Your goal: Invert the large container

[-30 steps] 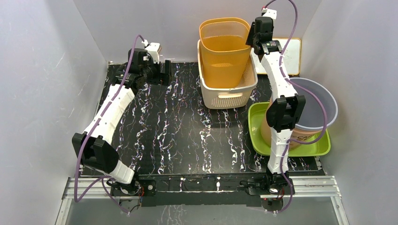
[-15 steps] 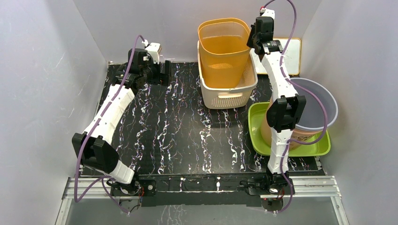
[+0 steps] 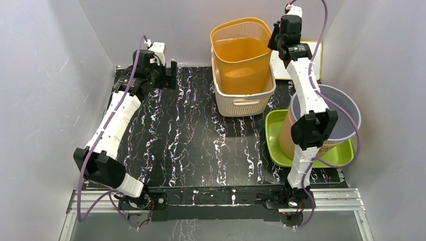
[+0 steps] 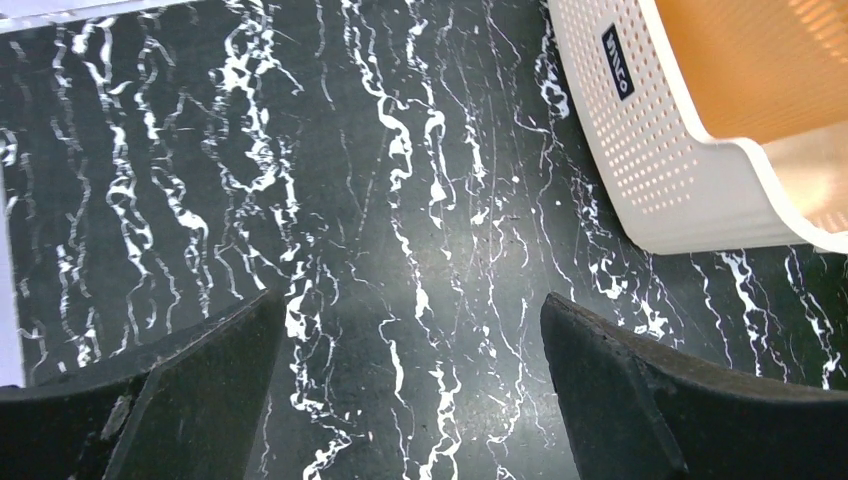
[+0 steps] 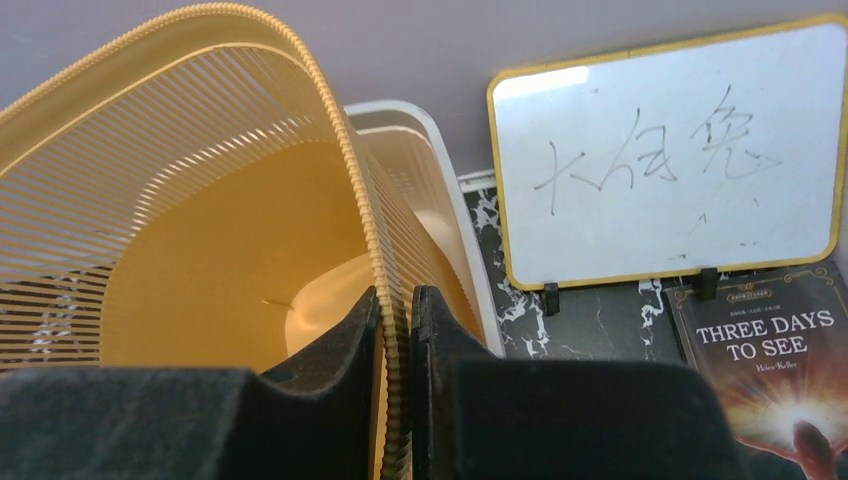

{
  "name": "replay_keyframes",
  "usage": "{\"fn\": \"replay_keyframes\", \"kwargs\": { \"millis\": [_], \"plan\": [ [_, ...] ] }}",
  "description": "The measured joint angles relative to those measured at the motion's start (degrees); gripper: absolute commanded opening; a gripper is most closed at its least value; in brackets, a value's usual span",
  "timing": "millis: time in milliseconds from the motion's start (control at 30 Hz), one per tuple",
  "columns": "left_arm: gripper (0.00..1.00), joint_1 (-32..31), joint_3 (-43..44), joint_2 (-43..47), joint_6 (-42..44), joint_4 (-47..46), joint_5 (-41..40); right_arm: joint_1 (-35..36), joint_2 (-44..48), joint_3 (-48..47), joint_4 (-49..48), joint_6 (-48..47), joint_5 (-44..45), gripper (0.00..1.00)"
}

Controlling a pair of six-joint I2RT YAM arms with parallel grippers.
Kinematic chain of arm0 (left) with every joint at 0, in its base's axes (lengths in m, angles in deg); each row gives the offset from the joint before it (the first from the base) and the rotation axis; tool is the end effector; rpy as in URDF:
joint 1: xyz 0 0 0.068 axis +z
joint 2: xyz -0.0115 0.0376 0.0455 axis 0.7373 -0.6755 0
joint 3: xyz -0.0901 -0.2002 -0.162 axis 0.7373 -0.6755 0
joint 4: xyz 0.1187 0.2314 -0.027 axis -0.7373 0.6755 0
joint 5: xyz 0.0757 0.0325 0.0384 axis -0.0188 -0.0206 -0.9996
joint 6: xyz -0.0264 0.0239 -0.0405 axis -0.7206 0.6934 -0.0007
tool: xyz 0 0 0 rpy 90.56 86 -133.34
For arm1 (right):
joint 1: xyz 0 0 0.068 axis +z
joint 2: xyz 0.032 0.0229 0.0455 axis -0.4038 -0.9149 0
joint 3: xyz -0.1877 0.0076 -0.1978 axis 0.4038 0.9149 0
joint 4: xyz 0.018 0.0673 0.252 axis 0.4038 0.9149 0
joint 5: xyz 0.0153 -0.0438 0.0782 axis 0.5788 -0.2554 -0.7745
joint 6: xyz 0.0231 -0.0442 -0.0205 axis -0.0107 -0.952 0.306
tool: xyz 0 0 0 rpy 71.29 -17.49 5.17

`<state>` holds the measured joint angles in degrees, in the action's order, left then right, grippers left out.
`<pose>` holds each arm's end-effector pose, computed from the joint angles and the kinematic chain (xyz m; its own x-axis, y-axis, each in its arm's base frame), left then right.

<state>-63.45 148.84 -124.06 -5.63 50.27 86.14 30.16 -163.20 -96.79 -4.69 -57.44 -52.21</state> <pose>0.3265 -0.0917 0.4076 -0.4505 0.0702 -0.8900 0.2127 0.9766 -0.0307 0.4555 0.0451 0.4223 -0.3577 0.2242 -0.9065 0.1321 0.9731 0.1886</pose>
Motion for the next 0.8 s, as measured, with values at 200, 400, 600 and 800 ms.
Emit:
{"fn": "replay_keyframes", "kwargs": {
  "millis": [200, 400, 600, 800],
  "plan": [
    [0.98, 0.00, 3.52, 2.45, -0.72, 2.54, -4.55, 0.02, 7.93, 0.50, -2.34, 1.22, -1.99, 0.00],
    [0.98, 0.07, 8.28, 3.76, -1.64, 5.95, -9.97, 0.00, 15.41, 1.09, -6.62, 3.69, -6.51, 0.00],
    [0.98, 1.09, 15.45, 5.20, -3.30, 7.72, -16.87, 0.31, 17.75, 1.25, -9.77, 7.91, -14.88, 0.00],
    [0.98, 1.49, 20.76, 10.78, -4.66, 7.13, -23.67, 4.28, 17.88, 4.22, -11.80, 11.34, -19.76, 0.00]
  ]
}}
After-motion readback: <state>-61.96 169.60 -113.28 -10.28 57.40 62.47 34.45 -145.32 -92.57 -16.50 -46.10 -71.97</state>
